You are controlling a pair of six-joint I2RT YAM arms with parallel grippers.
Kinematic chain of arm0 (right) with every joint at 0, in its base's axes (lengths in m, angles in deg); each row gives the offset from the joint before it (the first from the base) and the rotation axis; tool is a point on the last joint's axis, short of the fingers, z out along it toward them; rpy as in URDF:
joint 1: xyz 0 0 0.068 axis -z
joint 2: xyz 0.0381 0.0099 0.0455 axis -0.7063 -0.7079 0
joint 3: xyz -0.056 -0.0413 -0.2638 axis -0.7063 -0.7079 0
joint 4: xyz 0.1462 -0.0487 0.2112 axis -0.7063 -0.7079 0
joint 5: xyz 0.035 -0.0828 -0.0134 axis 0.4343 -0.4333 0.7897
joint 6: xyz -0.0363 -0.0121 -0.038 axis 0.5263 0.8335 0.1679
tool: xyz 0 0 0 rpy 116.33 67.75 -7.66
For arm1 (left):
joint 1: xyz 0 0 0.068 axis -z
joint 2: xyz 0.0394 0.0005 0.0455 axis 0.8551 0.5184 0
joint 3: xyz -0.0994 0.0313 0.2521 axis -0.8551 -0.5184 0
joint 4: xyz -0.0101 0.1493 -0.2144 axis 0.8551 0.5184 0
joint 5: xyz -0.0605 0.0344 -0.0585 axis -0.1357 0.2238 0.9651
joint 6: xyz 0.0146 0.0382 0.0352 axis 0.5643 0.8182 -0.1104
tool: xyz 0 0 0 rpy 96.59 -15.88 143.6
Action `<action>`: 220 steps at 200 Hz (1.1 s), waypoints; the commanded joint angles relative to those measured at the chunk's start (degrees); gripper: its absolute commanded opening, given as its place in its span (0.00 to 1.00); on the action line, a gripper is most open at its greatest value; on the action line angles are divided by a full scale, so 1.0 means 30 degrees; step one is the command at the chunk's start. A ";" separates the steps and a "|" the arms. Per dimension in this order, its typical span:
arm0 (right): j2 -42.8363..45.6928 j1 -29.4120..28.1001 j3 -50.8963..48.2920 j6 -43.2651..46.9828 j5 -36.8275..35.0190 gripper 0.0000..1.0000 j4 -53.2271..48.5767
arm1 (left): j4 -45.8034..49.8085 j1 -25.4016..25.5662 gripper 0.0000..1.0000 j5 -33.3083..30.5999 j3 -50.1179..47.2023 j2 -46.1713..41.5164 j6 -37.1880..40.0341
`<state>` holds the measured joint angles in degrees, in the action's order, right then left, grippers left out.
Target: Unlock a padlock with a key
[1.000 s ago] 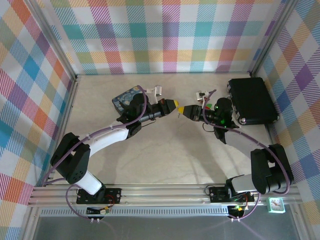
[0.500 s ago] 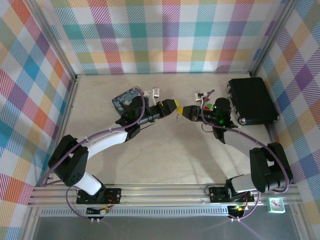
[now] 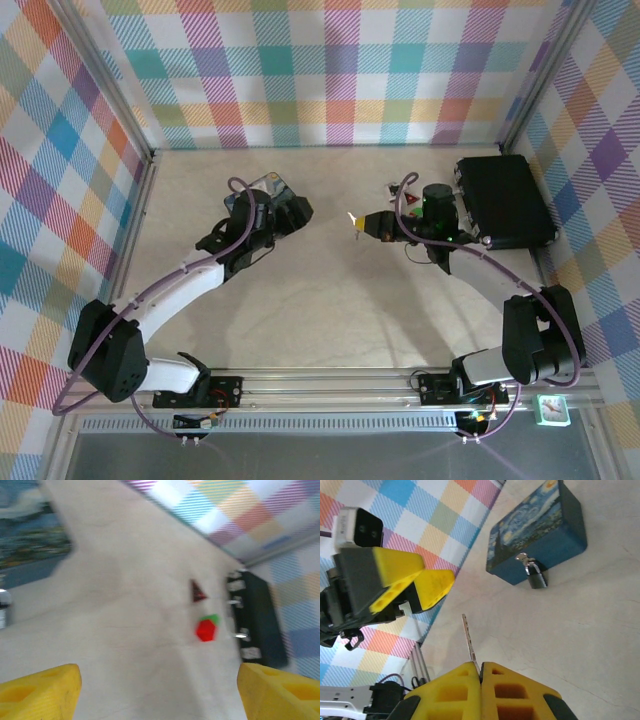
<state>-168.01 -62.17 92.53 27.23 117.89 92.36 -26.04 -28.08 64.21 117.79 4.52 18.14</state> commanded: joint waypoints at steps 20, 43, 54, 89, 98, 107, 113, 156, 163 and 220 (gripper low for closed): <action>-0.0867 -0.0107 0.0748 0.1991 -0.0943 0.00 -0.2446 | 0.3181 -0.0915 0.80 -0.2268 -0.0282 0.2009 0.1003; -0.1097 -0.0114 0.0551 0.1624 -0.0996 0.00 -0.2070 | 0.2602 -0.1004 0.73 -0.3096 0.0087 0.3436 0.2188; -0.1098 -0.0143 0.0342 0.1438 -0.1078 0.00 -0.1665 | 0.2401 -0.1013 0.71 -0.3548 0.0416 0.4304 0.2530; -0.1141 -0.0173 0.0038 0.1235 -0.1024 0.00 -0.1433 | 0.3060 -0.1001 0.64 -0.4849 0.2055 0.7349 0.2274; -0.1072 -0.0166 -0.0044 0.1248 -0.1032 0.00 -0.1464 | 0.2795 -0.0988 0.63 -0.4996 0.2355 0.8015 0.2284; -0.0968 -0.0166 -0.0130 0.1291 -0.1104 0.00 -0.1472 | 0.2571 -0.0979 0.63 -0.5283 0.2719 0.8678 0.2361; -0.0925 -0.0171 -0.0154 0.1266 -0.1105 0.00 -0.1473 | 0.2452 -0.0946 0.63 -0.5597 0.2956 0.9076 0.2445; -0.0461 -0.0159 -0.0402 0.1277 -0.1132 0.00 -0.1639 | 0.1655 -0.0916 0.57 -0.7562 0.4166 1.1189 0.2952; -0.0403 -0.0173 -0.0416 0.1300 -0.1171 0.00 -0.1678 | 0.1559 -0.0916 0.56 -0.7746 0.4336 1.1496 0.3043; 0.0258 -0.0173 -0.0611 0.0968 -0.1137 0.00 -0.1790 | 0.1138 -0.1047 0.47 -0.7548 0.5850 1.3543 0.3964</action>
<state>-169.43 -62.28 91.68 30.69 113.93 86.81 -20.31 -30.81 41.87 132.89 41.94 27.85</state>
